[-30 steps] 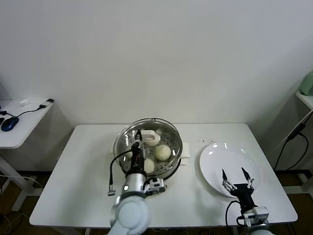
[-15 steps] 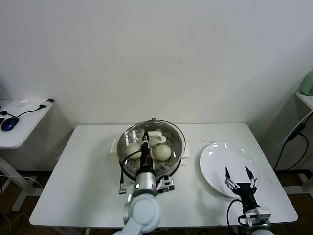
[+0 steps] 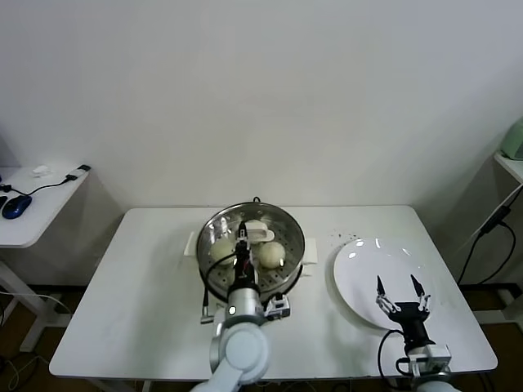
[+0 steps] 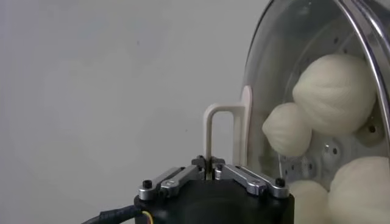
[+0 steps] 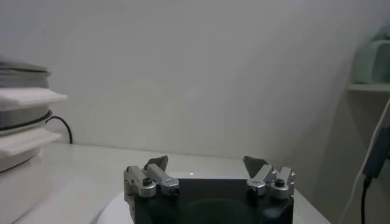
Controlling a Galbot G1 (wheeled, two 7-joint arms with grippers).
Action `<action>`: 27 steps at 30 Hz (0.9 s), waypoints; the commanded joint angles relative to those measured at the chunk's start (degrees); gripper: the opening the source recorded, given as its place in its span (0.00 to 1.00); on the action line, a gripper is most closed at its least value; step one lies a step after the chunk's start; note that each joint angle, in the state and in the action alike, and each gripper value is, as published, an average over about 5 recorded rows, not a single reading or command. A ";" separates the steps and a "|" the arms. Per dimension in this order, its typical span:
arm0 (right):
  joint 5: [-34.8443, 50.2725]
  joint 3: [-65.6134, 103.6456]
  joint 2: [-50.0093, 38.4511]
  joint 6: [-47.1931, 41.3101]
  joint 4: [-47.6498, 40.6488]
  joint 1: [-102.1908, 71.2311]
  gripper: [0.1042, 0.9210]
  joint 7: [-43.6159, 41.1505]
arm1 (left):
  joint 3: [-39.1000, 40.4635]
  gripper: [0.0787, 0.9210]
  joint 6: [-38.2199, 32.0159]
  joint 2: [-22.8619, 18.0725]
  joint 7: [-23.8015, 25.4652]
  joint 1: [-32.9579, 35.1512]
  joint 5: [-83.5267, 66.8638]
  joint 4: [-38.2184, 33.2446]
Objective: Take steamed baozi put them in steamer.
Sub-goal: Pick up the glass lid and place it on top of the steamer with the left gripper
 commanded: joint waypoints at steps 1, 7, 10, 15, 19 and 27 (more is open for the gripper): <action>-0.96 -0.03 0.52 0.47 -0.25 0.10 0.88 0.24 | -0.46 0.07 -0.01 -0.99 -1.80 -0.20 0.36 2.23; -1.60 -0.10 0.71 0.61 -0.19 0.19 0.88 0.19 | -0.60 0.07 -0.07 -0.71 -1.98 0.05 0.48 2.22; -1.84 -0.21 0.68 0.54 -0.05 0.23 0.88 0.10 | -0.59 0.07 -0.20 -0.38 -1.64 0.32 0.47 1.70; -2.22 -0.56 0.59 0.29 0.13 0.51 0.88 -0.07 | -0.33 0.07 -0.42 0.30 -0.85 0.60 -0.11 0.33; -2.33 -1.02 0.43 -0.03 0.37 0.60 0.88 -0.20 | 0.06 0.10 -0.53 0.74 -0.45 0.85 -1.49 -1.32; -2.05 -1.52 -0.01 -0.97 0.68 0.94 0.88 -0.51 | 1.07 0.35 -1.24 2.86 -1.54 2.66 -11.28 -8.06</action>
